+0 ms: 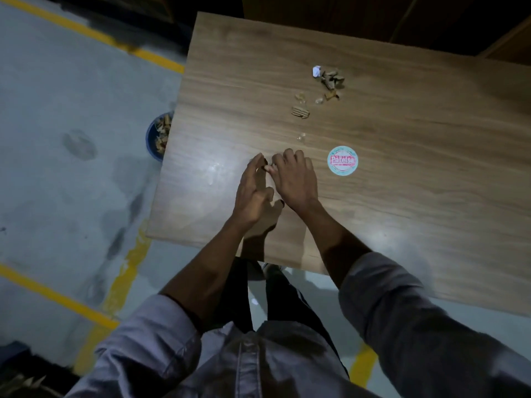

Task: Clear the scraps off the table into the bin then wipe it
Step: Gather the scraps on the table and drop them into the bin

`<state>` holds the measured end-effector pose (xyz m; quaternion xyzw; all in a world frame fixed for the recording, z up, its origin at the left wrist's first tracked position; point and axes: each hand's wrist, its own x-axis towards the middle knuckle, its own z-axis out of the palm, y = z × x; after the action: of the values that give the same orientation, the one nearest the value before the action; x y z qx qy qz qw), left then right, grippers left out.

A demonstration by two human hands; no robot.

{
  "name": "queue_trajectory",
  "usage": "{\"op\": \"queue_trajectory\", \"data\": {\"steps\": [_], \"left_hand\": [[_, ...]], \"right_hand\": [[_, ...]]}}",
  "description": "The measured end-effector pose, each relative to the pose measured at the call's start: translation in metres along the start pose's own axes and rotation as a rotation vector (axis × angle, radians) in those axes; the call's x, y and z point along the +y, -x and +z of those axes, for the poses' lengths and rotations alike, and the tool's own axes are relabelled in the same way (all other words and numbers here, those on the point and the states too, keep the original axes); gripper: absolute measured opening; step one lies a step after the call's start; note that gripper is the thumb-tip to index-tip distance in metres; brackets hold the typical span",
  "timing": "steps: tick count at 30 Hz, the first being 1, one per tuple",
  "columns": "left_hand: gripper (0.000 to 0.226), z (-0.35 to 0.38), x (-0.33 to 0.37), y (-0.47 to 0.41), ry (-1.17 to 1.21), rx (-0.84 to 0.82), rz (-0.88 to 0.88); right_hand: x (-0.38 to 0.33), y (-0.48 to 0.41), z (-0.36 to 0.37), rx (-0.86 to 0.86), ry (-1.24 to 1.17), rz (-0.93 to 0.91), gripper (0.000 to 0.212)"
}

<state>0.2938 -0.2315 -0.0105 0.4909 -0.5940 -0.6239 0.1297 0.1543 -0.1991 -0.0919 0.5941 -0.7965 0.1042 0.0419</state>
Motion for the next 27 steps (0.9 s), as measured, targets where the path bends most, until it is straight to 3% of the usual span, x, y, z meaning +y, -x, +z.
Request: {"op": "queue_trajectory", "data": {"steps": [5,8,11,15,19,22,24,27], "left_hand": [[0.094,-0.004,0.009,-0.010,-0.035,-0.026,0.015],[0.094,-0.002,0.017,-0.024,-0.039,-0.034,0.040],[0.097,0.001,0.021,-0.041,-0.054,-0.030,0.070],[0.097,0.013,0.028,-0.062,-0.084,-0.067,0.074],[0.092,0.039,0.033,-0.090,-0.149,-0.137,0.073],[0.083,0.055,0.040,-0.110,-0.154,-0.170,0.025],[0.081,0.057,0.044,-0.122,-0.138,-0.167,0.050],[0.093,0.059,0.040,-0.144,-0.053,-0.170,0.065]], "right_hand": [[0.011,-0.015,-0.001,-0.009,0.008,-0.101,0.039],[0.015,-0.029,-0.010,0.003,-0.170,0.081,0.047],[0.031,-0.053,-0.021,0.144,-0.399,0.342,0.043],[0.071,-0.100,-0.026,0.367,-0.452,0.466,0.034],[0.120,-0.155,-0.016,0.370,-0.402,0.494,0.032],[0.142,-0.189,-0.004,0.267,-0.335,0.478,0.032],[0.141,-0.198,0.004,0.088,-0.327,0.414,0.041],[0.133,-0.189,0.009,-0.119,-0.380,0.259,0.046]]}}
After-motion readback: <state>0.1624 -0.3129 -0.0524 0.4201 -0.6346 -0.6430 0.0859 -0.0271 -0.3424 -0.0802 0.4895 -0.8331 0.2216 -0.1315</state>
